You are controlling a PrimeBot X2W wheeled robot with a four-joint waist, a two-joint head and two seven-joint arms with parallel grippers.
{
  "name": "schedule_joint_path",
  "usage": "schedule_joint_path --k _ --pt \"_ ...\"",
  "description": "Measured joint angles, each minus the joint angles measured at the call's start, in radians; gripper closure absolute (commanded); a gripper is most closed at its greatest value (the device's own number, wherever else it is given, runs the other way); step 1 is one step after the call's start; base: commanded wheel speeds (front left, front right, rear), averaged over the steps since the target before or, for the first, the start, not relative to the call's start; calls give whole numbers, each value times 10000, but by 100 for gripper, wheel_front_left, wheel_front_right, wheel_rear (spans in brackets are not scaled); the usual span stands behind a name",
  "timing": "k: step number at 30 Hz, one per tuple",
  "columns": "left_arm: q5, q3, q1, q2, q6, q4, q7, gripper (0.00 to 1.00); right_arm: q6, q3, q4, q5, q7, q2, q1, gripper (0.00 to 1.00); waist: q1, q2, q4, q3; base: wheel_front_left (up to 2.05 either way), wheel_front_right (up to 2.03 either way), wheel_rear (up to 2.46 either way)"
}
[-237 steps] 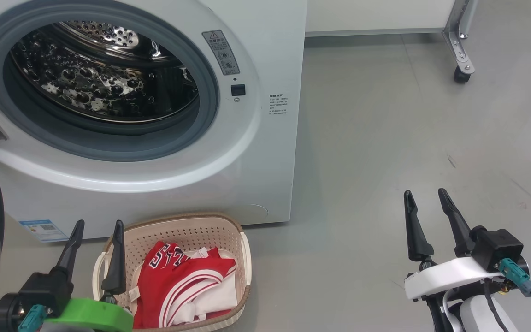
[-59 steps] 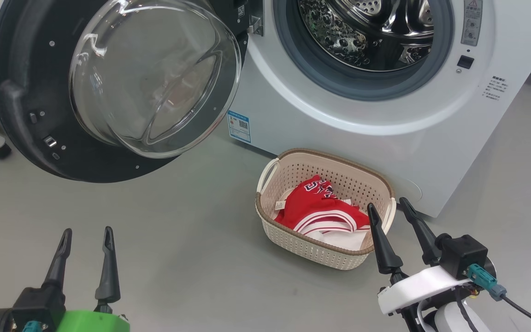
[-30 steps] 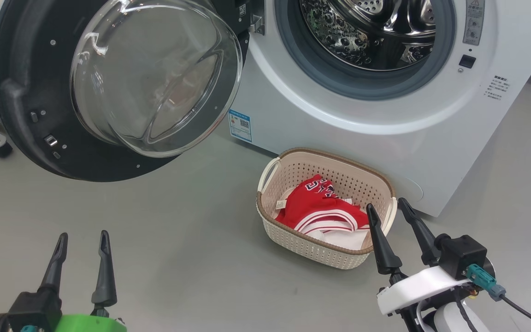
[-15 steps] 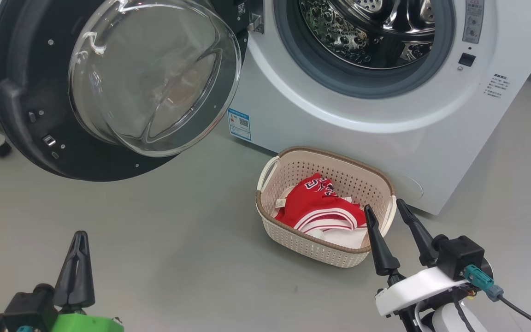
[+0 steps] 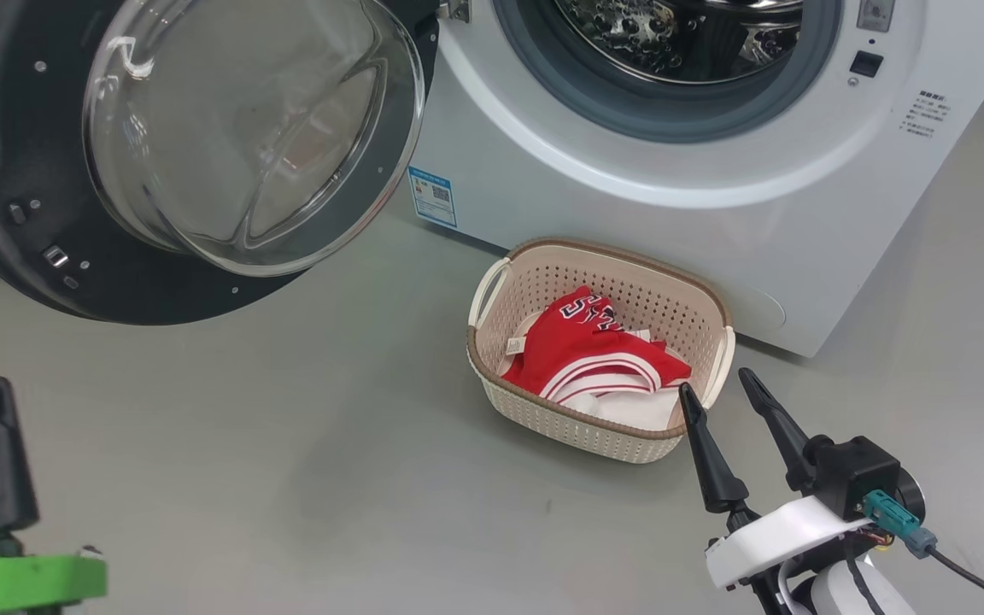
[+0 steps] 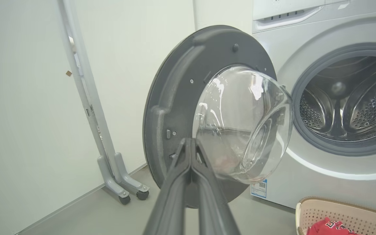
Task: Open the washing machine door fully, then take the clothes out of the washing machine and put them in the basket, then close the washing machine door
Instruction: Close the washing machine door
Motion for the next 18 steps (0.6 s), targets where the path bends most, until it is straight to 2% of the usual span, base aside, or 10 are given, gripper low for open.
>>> schedule_joint_path --k 8,13,16,18 --pt "-1062 1471 -1065 920 -105 -270 -2 100 0 71 -176 -188 2 -368 -244 0 0 0 -245 631 0 0 0" --pt "-2736 2840 -2273 1559 -173 21 581 100 0 86 -364 -299 104 -612 -497 0 0 0 -469 1195 0 0 0" --pt "-4036 3753 -2961 1747 -167 541 1152 100 0 96 -458 -368 178 -694 -674 0 0 0 -619 1463 0 0 0" --pt "-4683 4439 -3477 1927 -8 897 1369 100 0 90 -491 -370 188 -779 -771 0 0 0 -738 1625 0 0 0"
